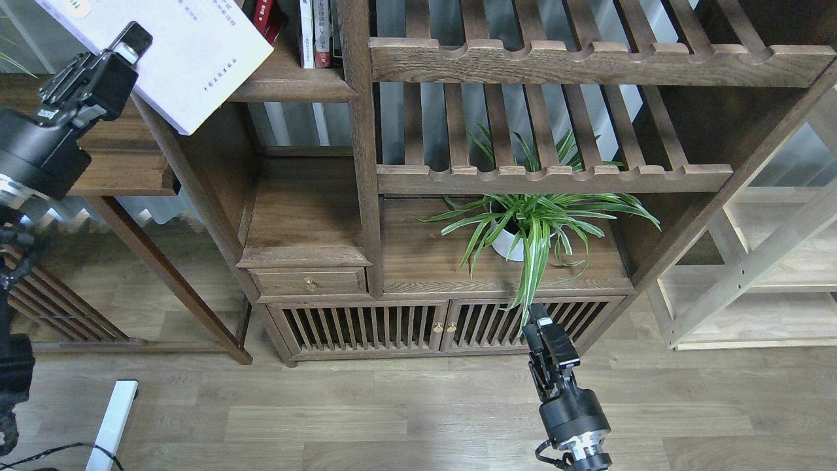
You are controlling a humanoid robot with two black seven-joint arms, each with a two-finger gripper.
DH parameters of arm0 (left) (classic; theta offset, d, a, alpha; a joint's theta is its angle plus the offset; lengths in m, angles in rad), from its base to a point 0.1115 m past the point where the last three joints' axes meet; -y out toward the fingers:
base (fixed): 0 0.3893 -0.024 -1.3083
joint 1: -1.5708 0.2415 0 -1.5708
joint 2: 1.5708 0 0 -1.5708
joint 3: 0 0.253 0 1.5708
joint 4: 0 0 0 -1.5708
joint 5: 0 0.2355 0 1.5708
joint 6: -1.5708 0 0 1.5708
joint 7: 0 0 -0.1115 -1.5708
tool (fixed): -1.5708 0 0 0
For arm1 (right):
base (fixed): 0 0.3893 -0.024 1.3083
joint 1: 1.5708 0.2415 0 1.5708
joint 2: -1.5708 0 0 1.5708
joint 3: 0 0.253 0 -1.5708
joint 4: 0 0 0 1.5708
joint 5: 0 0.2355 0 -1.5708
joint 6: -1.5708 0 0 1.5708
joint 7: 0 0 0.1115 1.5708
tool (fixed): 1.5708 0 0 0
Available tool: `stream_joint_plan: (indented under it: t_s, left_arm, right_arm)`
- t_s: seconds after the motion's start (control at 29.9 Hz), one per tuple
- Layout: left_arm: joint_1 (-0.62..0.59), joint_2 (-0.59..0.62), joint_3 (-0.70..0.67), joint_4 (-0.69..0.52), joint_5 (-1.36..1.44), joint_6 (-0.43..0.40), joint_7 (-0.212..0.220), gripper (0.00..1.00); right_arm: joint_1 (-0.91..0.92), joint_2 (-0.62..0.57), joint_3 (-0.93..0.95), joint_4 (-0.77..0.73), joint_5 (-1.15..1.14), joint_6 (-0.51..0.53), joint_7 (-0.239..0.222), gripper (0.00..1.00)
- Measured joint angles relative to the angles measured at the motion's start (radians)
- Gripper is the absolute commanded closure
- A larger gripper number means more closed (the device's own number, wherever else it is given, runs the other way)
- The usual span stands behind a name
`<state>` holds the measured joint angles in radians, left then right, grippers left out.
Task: Organize books on shelf
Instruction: 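Lift the white book with the left gripper up toward the top shelf, then push the white book onto the top shelf with the left gripper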
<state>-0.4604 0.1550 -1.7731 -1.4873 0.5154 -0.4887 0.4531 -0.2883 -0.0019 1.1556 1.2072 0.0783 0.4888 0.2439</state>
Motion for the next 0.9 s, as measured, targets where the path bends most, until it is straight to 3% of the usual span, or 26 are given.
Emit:
stream_joint_plan:
  t_s: [0.4, 0.9]
  left_arm:
    - [-0.059, 0.026, 0.018, 0.123, 0.002, 0.000, -0.042, 0.99]
    - [-0.134, 0.048, 0.058, 0.147, 0.001, 0.000, -0.042, 1.00]
  right_arm:
    - [-0.020, -0.010, 0.005, 0.007, 0.000, 0.000, -0.001, 0.33]
    - [-0.060, -0.001, 0.005, 0.023, -0.001, 0.000, -0.002, 0.33]
